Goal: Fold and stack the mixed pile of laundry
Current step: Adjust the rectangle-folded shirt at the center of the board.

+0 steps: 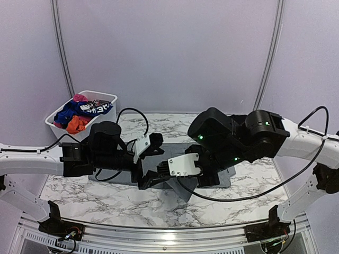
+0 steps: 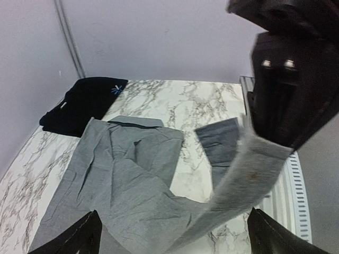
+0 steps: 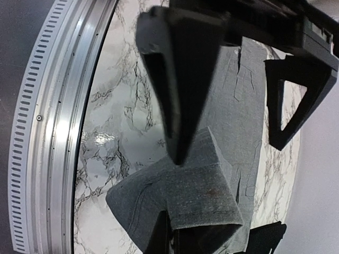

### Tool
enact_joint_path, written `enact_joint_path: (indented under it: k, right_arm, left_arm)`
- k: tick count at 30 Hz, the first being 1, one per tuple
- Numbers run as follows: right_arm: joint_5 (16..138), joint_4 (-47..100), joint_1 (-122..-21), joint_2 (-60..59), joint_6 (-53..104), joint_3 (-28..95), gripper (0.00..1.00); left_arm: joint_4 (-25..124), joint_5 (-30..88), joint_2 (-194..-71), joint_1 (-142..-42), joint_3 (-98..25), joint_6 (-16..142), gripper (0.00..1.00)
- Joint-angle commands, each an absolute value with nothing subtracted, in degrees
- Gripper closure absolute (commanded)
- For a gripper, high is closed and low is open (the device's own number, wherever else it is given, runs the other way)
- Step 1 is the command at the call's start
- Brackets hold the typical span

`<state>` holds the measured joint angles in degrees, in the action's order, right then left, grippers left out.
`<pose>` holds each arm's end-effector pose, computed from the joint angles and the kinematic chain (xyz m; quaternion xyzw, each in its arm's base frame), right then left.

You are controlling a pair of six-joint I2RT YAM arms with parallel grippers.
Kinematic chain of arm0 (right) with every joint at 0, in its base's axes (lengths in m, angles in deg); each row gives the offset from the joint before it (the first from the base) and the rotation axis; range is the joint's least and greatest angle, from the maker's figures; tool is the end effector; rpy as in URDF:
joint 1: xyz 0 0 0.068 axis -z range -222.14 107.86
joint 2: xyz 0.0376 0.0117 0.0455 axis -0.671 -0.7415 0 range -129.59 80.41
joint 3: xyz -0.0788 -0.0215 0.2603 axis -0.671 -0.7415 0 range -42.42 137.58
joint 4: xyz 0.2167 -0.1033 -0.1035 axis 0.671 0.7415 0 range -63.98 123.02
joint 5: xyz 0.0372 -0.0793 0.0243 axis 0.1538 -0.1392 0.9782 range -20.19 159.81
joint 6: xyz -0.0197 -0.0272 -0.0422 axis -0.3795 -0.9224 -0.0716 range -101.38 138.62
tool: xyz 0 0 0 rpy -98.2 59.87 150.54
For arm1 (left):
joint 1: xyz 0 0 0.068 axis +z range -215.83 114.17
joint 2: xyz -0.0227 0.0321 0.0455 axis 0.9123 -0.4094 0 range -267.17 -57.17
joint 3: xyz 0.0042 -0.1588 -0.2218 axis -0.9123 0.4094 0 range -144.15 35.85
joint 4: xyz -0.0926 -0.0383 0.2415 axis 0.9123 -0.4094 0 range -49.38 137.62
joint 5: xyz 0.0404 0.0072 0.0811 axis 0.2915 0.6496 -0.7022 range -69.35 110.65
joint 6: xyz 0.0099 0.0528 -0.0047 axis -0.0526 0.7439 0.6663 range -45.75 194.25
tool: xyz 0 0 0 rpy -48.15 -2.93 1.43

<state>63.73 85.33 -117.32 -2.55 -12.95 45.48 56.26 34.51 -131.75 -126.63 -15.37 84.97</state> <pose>0.0778 0.2797 0.3675 -0.7533 0.5802 0.0666 0.3024 0.1406 -0.2692 0.2984 0.5192 0.5948 -0.3432 0.5088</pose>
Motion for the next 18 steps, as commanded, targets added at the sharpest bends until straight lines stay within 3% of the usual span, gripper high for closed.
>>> enact_joint_path:
  k: [1,3,13,16,18]
  right_arm:
    - [59.38,85.84,-117.76,-0.54,-15.5,45.78,1.0]
    - [58.59,85.67,-117.96,-0.85,-16.18,45.99,1.0]
    - [56.72,84.66,-119.28,-1.47,-16.95,46.7,1.0]
    - [55.56,83.68,-119.41,-0.45,-16.18,46.26,1.0]
    - [54.19,81.5,-119.42,1.24,-14.66,44.85,0.95]
  left_arm:
    - [55.35,38.61,-132.49,-128.86,-15.19,87.93,0.02]
    - [56.07,40.73,-133.85,-129.57,-15.99,86.89,0.07]
    - [56.56,45.27,-138.29,-130.43,-20.33,85.15,0.56]
    - [56.45,43.96,-137.99,-130.36,-20.21,84.67,0.77]
    - [58.5,42.67,-137.34,-129.91,-19.35,82.55,1.0]
